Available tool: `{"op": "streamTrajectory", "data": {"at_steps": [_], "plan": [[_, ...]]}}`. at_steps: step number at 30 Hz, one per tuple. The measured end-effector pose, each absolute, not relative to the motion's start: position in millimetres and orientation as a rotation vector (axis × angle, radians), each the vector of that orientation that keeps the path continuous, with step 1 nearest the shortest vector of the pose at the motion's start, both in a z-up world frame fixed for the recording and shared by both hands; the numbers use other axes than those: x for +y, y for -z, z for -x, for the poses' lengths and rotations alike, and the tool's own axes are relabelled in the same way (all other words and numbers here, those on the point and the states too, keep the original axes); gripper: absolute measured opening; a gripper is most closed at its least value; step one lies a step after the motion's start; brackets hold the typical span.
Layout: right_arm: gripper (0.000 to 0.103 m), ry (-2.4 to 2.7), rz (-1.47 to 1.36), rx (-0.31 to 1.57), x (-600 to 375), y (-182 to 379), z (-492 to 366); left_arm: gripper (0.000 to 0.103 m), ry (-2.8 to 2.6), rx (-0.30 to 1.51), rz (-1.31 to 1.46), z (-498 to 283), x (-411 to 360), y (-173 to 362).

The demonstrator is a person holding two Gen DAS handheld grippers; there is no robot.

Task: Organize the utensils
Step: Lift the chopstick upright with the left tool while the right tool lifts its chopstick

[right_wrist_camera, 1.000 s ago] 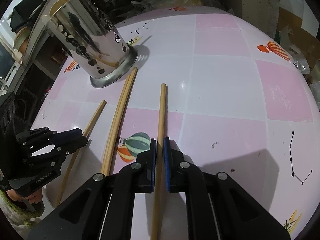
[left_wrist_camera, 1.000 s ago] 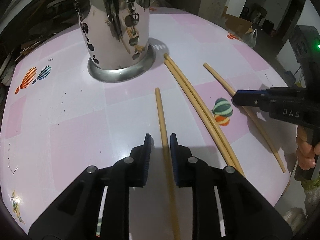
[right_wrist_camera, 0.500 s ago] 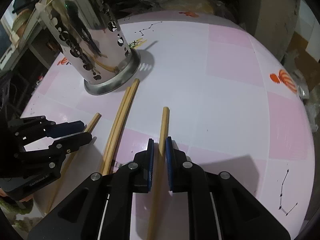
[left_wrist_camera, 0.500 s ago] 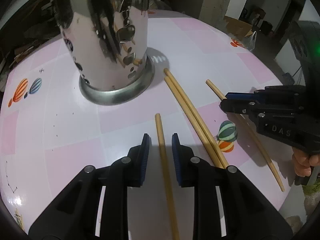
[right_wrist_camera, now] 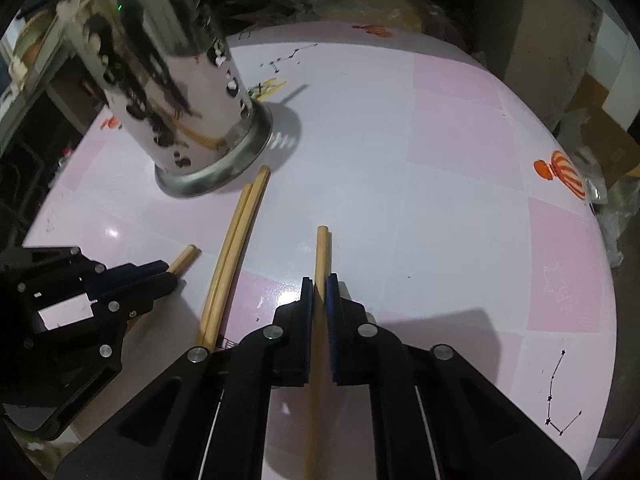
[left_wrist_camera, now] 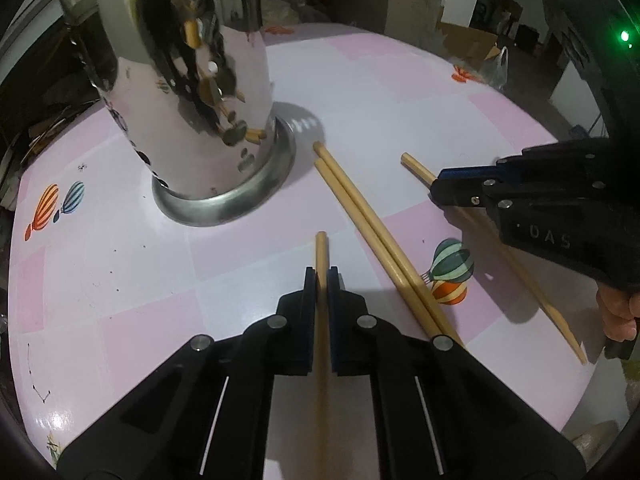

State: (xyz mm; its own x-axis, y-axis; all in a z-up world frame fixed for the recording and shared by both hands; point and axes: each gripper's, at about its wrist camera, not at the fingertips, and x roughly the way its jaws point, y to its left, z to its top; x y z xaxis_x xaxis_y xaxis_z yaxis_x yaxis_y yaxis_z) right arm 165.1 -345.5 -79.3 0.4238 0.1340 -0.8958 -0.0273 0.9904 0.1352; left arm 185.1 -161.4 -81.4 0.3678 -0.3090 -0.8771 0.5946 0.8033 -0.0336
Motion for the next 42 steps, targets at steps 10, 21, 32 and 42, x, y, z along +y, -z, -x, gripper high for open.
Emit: {"op": "streamTrajectory", "data": {"at_steps": [10,21,32,42], "plan": [[0.006,-0.111,-0.176,1.02,-359.9,35.4,-153.7,0.005,0.633,0.934,-0.161,-179.4,-135.9,30.3],[0.006,-0.127,-0.185,0.912,-361.8,-6.5,-139.8,0.005,0.664,0.789,-0.041,-168.4,-112.2,-20.2],[0.006,-0.135,-0.16,0.815,-353.9,-39.6,-121.7,0.005,0.681,0.656,0.037,-147.5,-86.8,-55.3],[0.006,-0.135,-0.135,0.75,-349.0,-62.0,-108.5,0.005,0.684,0.569,0.073,-139.8,-73.6,-81.9]]}}
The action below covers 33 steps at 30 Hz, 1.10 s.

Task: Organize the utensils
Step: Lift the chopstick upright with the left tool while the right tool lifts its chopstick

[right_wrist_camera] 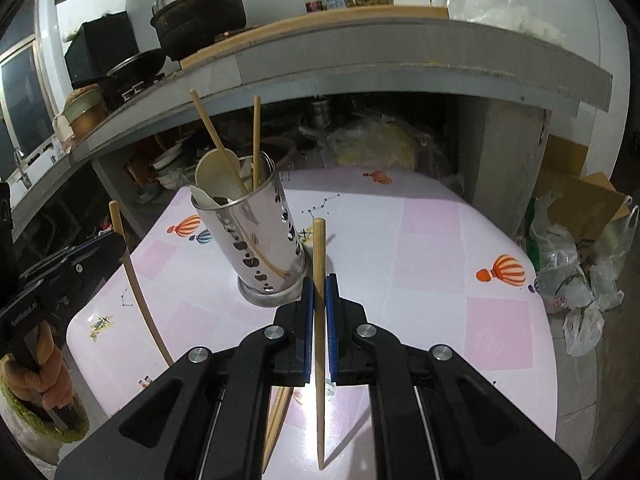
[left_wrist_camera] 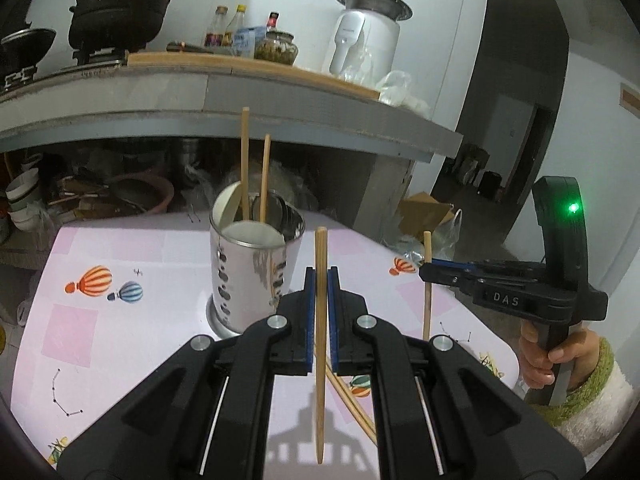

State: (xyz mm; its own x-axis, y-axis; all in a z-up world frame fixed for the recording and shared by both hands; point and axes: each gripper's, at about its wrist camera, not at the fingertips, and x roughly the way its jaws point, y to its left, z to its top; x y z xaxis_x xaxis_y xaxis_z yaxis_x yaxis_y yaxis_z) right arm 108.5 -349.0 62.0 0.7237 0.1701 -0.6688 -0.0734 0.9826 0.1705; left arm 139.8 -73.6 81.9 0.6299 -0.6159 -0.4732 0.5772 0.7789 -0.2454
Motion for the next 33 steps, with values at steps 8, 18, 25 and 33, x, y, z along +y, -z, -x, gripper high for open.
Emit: {"op": "streamTrajectory", "data": {"at_steps": [8,18,25,33], "plan": [[0.006,-0.139,-0.118,0.707,-347.2,-76.8,-105.4,0.005,0.686,0.513,0.075,-136.3,-71.7,-102.8],[0.006,-0.181,-0.082,0.633,-341.8,-109.0,-115.2,0.005,0.682,0.439,0.085,-143.0,-68.8,-141.3],[0.006,-0.22,-0.037,0.528,-331.4,-158.3,-125.9,0.005,0.682,0.337,0.099,-154.2,-65.9,-188.0],[0.006,-0.257,0.005,0.422,-316.1,-210.9,-146.6,0.005,0.701,0.239,0.125,-177.6,-73.2,-231.7]]}}
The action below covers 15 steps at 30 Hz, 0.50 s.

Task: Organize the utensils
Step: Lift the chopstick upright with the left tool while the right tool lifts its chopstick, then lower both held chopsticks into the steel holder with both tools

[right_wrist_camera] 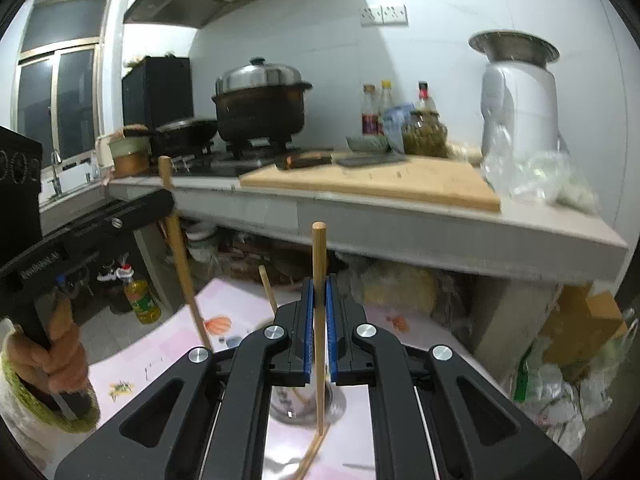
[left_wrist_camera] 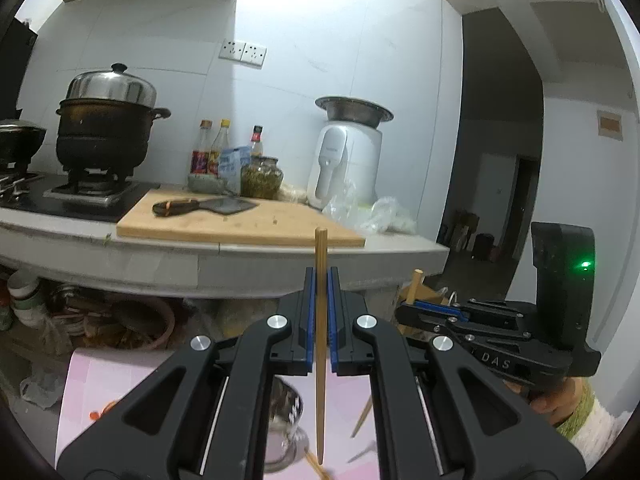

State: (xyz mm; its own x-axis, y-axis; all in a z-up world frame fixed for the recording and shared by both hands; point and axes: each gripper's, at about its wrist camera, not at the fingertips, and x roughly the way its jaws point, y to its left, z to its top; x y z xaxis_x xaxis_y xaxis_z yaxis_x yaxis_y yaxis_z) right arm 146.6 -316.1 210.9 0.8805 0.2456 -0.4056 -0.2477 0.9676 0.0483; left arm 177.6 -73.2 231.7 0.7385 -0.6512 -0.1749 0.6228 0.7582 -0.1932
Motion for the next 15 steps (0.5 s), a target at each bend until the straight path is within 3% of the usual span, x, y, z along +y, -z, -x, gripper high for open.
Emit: {"op": "streamTrajectory", "data": {"at_steps": [15], "plan": [[0.006,-0.309,-0.025,0.38,-301.1,-234.8,-214.4,0.005,0.634,0.207,0.093,-241.9,-92.0,-242.5]]}}
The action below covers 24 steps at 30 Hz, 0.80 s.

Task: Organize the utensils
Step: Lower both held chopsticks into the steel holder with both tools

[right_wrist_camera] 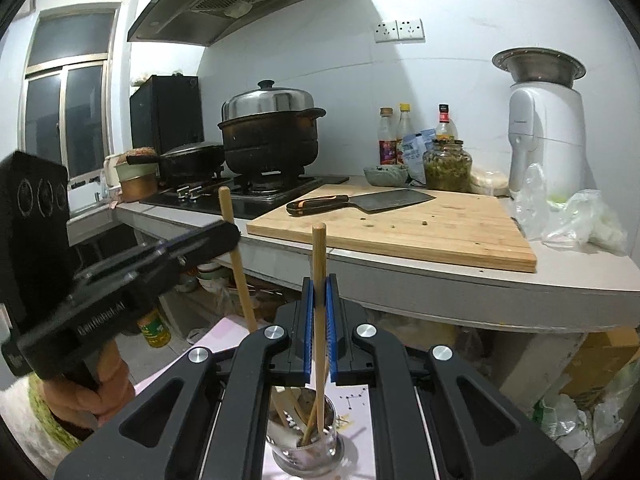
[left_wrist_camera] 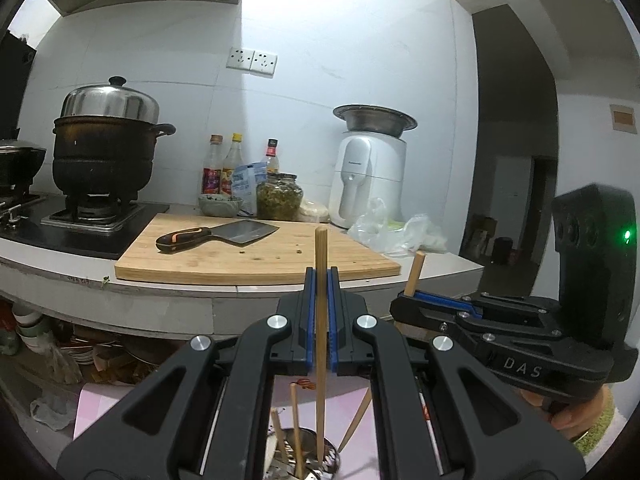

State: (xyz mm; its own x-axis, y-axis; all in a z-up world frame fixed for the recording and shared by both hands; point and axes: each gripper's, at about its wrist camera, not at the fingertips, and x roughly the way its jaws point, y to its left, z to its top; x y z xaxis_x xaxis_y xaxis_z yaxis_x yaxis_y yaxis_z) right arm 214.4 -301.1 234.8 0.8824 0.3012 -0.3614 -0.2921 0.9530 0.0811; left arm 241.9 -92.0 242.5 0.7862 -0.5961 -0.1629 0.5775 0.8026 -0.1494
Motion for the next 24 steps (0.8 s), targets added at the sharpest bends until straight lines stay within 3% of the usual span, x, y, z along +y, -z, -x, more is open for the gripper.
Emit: {"op": "streamTrajectory", "data": {"at_steps": [24], "plan": [[0.006,-0.298,-0.022,0.498,-275.7,-160.6,-265.0,0.005,0.619,0.309,0.12,-287.1,-86.9,-165.7]]}}
